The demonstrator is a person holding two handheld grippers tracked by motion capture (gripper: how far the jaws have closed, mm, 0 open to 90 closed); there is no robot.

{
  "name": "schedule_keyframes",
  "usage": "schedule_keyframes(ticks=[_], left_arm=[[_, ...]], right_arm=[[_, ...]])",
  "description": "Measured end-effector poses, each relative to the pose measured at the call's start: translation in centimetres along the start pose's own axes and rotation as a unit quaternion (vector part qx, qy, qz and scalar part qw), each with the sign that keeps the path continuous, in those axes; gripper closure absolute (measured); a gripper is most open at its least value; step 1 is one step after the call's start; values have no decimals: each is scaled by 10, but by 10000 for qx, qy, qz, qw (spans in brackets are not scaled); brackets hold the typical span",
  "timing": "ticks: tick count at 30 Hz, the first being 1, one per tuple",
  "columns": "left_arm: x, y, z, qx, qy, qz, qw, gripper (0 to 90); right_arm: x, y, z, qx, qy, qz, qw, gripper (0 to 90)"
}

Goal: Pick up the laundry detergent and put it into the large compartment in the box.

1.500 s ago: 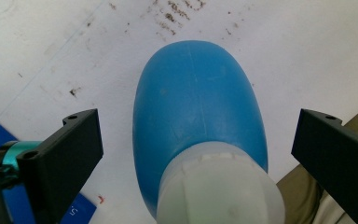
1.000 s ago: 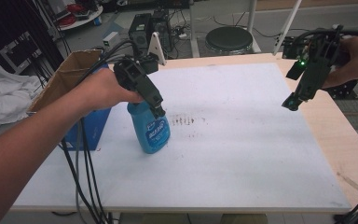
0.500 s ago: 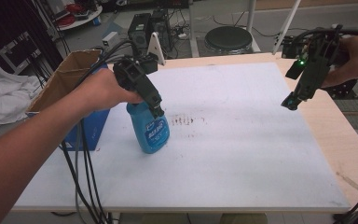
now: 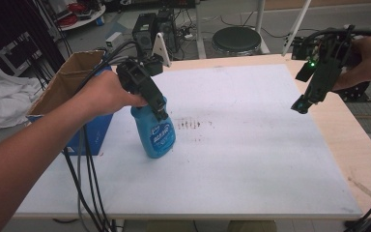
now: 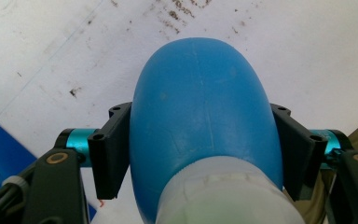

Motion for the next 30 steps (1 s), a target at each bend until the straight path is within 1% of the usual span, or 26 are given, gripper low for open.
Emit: schedule_keyframes(ticks=[2, 3, 6, 10, 16, 17, 20, 21, 23, 25, 26, 27, 28, 30], left_arm=[[0, 0, 0, -3, -6, -5, 10000, 315], [0, 0, -1, 11, -50, -43, 10000, 315], [-1, 0, -1, -2, -7, -27, 10000, 334], [-1, 0, 0, -38, -34, -28, 10000, 363], [-1, 0, 0, -27, 9, -11, 10000, 365], [-1, 0, 0, -8, -18, -37, 10000, 368], [-1, 0, 0, -26, 12, -30, 10000, 369], [-1, 1, 0, -33, 8, -60, 10000, 372], [-1, 4, -1, -50, -5, -92, 9999, 372], [0, 12, -1, -97, -5, -56, 9999, 372], [0, 12, -1, -97, -5, -56, 9999, 372], [1, 19, 0, -112, -26, -36, 9999, 372], [1, 31, 0, -113, -101, 10, 9999, 372], [1, 47, 0, -103, -211, 72, 9997, 372]], right_arm=[[0, 0, 0, 6, -1, 1, 10000, 26], [0, 0, 0, 7, -1, 1, 10000, 26], [0, 0, 0, 5, -15, -10, 10000, 26], [0, 0, 0, 12, 4, -6, 10000, 26], [1, 0, 0, 11, -11, -12, 10000, 26], [1, 0, 0, 12, -18, -14, 10000, 26], [1, 0, 0, 11, -13, 2, 10000, 26], [1, 0, 0, 12, -13, 7, 10000, 26], [1, 0, 0, 23, -4, 3, 10000, 26], [0, 0, 0, 22, -11, 4, 10000, 26], [0, 0, 0, 22, -11, 4, 10000, 26], [0, 1, 0, 20, -13, 14, 10000, 26], [-1, 1, 0, 22, -31, 12, 10000, 26], [-2, 2, -1, 18, -30, 17, 10000, 26]])
Point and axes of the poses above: each handheld gripper's, and its own axes: y roughly backward along the jaws, x roughly out of its top, z roughly to its right, the point moved 4 cm from there along -y, roughly forward along the jaws, and after that the axes turned 9 degrees about y, right-handed, at the moved point
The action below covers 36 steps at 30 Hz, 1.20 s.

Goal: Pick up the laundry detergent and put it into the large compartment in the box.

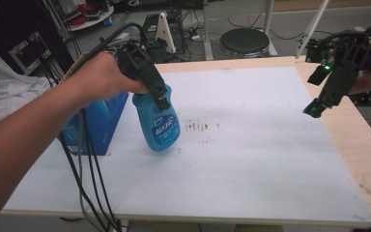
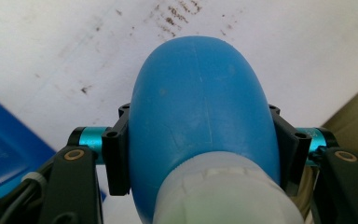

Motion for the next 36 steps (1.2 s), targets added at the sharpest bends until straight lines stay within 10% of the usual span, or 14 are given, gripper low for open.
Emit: schedule_keyframes(ticks=[17, 19, 29, 36], left_arm=[[-6, 115, -37, -147, -613, 256, 9977, 373], [-9, 130, -45, -142, -942, 255, 9951, 372], [-15, 156, -65, -193, -1277, 199, 9914, 372], [-34, 175, -93, -236, -1740, 324, 9839, 373]], right_arm=[[-3, 2, 2, 19, -69, 29, 10000, 26], [-4, 2, 3, 26, -120, 32, 9999, 26], [-5, 0, 6, 48, -188, -7, 9998, 26], [-7, -1, 9, 82, -306, -66, 9995, 26]])
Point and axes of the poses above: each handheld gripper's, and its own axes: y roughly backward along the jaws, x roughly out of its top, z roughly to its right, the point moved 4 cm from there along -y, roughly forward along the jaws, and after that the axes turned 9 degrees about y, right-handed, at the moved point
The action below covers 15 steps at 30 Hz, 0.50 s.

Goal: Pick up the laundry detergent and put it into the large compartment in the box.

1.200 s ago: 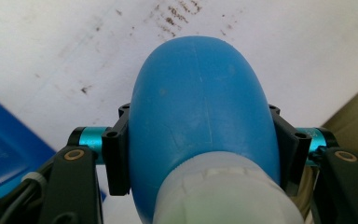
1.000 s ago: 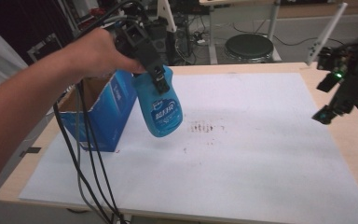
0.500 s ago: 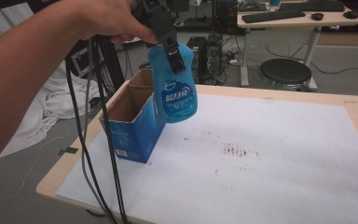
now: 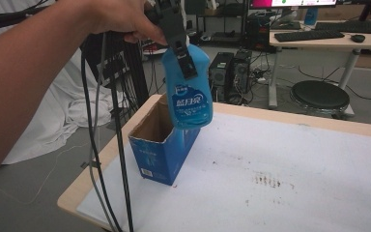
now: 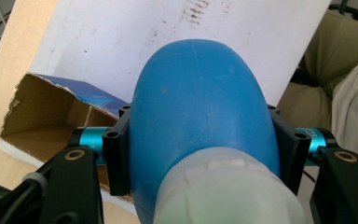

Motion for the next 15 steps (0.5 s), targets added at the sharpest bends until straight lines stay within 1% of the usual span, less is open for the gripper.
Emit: schedule_keyframes(ticks=[1, 2, 3, 4, 5, 7, 10, 11, 12, 15], left_arm=[[0, 0, 0, 0, 0, 0, 10000, 373], [-5, 4, -4, -16, -98, -25, 9999, 373], [-8, 5, -5, -24, -95, -43, 9999, 374], [-11, 7, -9, -8, -113, -114, 9999, 374], [-14, 7, -11, 6, -92, -128, 9999, 374], [-20, 10, -17, 44, -116, -166, 9998, 374], [-28, 15, -26, 33, -71, -108, 9999, 374], [-31, 15, -30, 39, -28, -98, 9999, 374], [-31, 15, -30, 39, -28, -98, 9999, 374], [-41, 12, -43, 148, -9, -193, 9997, 375]], right_arm=[[0, 0, 0, 0, 0, 0, 10000, 26], [0, 0, 0, 6, -32, -12, 10000, 26], [0, -1, 2, 9, -39, -14, 10000, 26], [0, -1, 2, 13, -50, -16, 10000, 26], [1, -2, 2, 10, -56, -22, 10000, 26], [1, -2, 3, 18, -62, -38, 10000, 26], [1, -3, 3, 39, -77, -62, 9999, 26], [1, -3, 3, 41, -107, -77, 9999, 26], [1, -3, 4, 37, -120, -82, 9999, 26], [1, -4, 5, 30, -144, -101, 9998, 25]])
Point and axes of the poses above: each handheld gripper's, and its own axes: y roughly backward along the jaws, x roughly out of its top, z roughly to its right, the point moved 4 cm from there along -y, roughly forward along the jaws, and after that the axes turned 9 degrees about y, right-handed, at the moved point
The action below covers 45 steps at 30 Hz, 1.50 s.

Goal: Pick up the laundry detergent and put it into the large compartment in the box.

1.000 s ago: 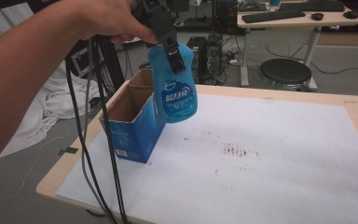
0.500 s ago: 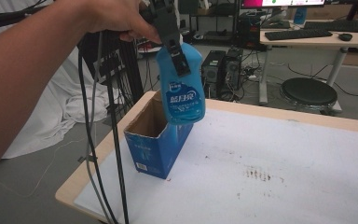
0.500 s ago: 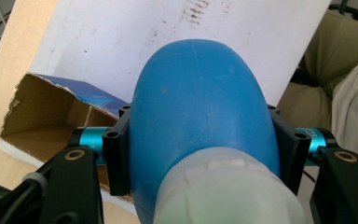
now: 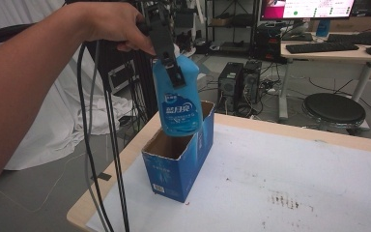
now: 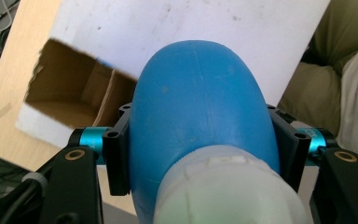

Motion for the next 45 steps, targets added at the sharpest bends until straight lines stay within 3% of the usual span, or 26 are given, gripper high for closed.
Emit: schedule_keyframes(ticks=[6, 14, 23, 28, 39, 45], left_arm=[[-8, -17, -16, 165, 7, -202, 9997, 375], [-18, -46, -27, 142, 141, -378, 9991, 375], [-26, -83, -29, 141, 238, -485, 9984, 375], [-32, -113, -30, 301, 189, -572, 9977, 374], [-46, -162, -29, 219, 262, -741, 9967, 374], [-52, -180, -30, 180, 330, -814, 9960, 374]], right_arm=[[0, -2, 0, 11, -49, -20, 10000, 26], [-3, -2, 1, -8, -121, -37, 9999, 26], [-4, -5, 0, 0, -115, -1, 9999, 26], [-4, -8, -1, 8, -95, 11, 10000, 26], [-3, -11, -2, 30, -80, 2, 10000, 26], [-3, -15, -3, 57, -74, -1, 10000, 26]])
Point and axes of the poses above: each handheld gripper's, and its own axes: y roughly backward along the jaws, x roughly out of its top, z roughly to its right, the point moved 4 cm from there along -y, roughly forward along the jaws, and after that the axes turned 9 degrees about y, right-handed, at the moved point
